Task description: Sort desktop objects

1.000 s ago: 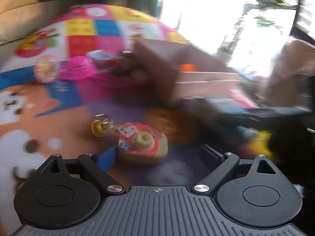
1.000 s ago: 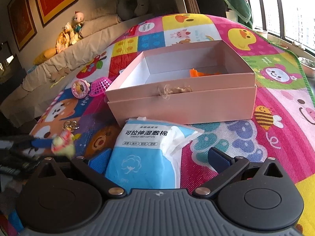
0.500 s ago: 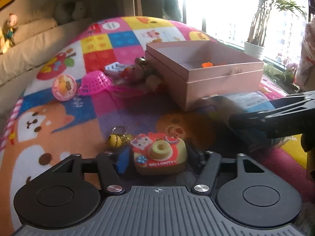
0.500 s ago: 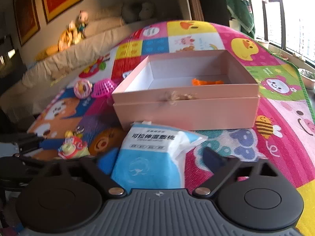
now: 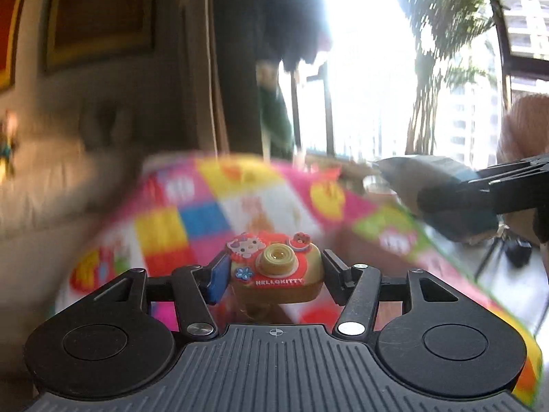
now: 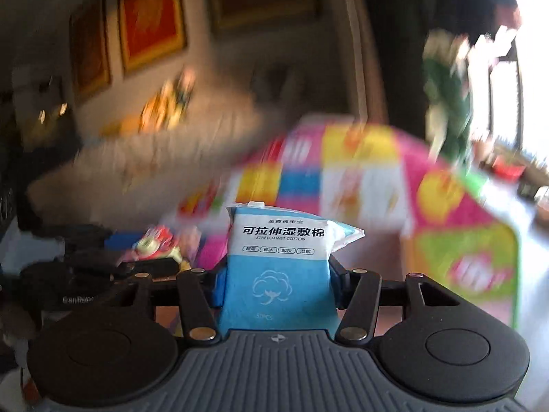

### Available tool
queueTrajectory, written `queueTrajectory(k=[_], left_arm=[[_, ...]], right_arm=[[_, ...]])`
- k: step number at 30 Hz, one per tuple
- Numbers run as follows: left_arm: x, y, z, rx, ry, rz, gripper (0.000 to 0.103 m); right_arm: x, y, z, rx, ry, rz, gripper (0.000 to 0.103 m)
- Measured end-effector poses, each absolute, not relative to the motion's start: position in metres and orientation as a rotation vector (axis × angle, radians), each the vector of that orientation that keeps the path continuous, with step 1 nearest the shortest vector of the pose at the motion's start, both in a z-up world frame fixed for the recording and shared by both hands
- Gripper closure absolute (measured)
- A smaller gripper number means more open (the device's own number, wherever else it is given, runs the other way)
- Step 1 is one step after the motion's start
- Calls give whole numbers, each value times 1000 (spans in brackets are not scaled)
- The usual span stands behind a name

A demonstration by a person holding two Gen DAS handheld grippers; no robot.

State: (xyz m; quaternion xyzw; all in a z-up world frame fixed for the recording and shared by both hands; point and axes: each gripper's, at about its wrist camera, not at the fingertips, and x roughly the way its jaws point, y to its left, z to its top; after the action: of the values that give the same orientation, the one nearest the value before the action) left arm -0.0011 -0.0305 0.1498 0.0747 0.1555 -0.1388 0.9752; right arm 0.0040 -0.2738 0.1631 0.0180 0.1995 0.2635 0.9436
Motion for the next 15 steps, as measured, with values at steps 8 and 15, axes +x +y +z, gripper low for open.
queueTrajectory(k=[8,15], left_arm=[[92,-89,124,145,338,-343,41],[97,-70,78,87,510,-350,11]], right_arm=[[55,-299,178,87,343,383,49],[89,-298,149,84,444,352,49]])
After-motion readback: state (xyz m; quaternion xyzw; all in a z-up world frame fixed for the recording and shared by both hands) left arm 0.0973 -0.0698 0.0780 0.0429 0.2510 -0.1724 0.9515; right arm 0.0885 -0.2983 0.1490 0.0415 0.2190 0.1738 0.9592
